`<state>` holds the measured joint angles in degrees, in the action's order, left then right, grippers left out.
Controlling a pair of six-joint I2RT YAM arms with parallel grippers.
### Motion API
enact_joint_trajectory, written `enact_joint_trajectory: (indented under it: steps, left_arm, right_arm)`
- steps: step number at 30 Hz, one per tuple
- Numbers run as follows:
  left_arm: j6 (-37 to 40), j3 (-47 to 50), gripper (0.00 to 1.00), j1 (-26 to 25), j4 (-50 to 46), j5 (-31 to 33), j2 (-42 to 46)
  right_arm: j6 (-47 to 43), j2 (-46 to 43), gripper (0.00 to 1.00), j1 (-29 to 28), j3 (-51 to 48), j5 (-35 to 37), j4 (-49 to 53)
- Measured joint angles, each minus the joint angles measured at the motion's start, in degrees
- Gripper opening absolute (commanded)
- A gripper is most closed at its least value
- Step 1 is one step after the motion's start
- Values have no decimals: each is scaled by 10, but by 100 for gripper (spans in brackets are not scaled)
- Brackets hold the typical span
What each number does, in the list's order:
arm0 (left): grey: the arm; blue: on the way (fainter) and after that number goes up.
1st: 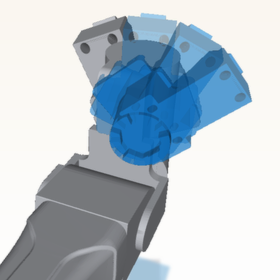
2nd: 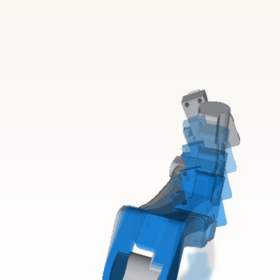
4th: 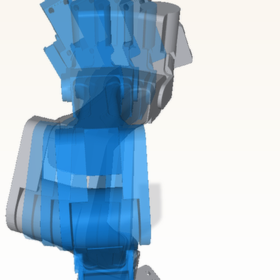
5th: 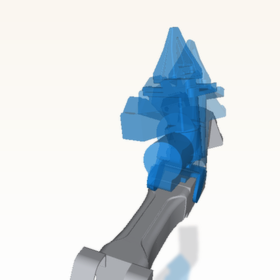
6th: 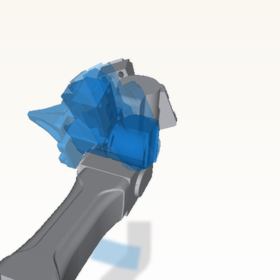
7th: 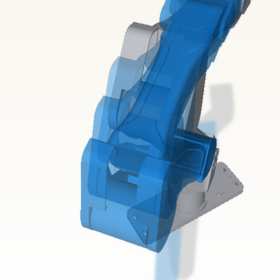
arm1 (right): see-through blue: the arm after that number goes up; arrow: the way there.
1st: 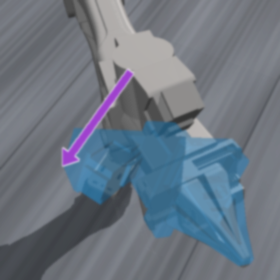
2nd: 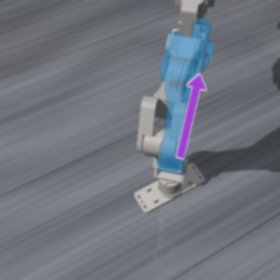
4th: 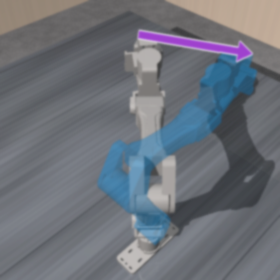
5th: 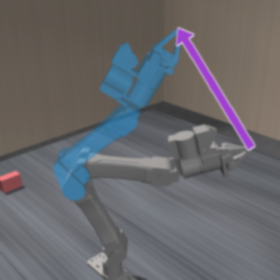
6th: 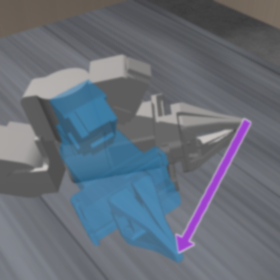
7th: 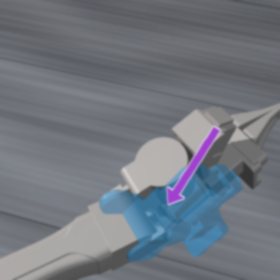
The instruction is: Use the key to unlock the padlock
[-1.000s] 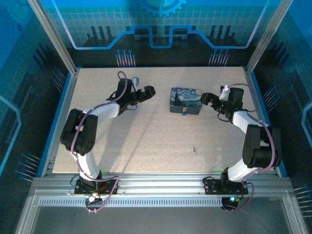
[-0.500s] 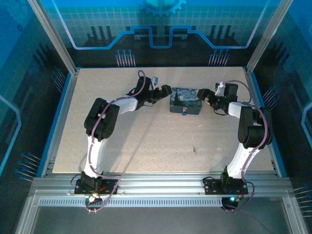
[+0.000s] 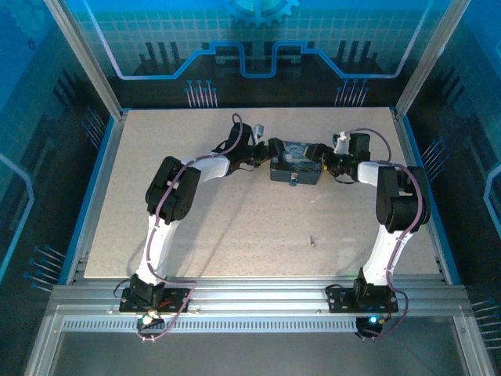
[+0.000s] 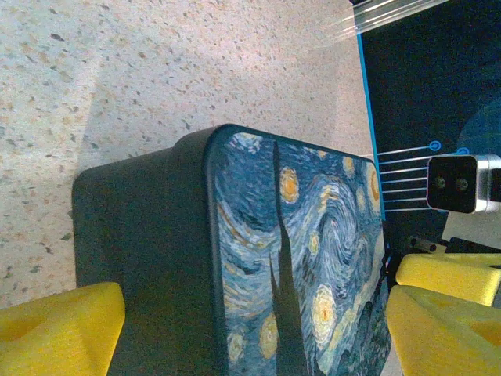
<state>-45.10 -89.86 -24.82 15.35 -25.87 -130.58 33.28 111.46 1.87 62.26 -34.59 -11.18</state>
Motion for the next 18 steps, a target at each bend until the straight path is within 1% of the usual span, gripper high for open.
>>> enact_joint_trajectory:
  steps: [7,13,18]
  left_arm:
    - [5,12,87,4,0,5,6]
    - [17,86,87,15,0,17,57]
    - [19,159,87,33,0,25,112]
  right_arm:
    - [1,-6,100,-11,-5,0,0]
    - [2,-30,100,-45,-22,0,17]
    - [2,-50,100,-85,-36,0,24]
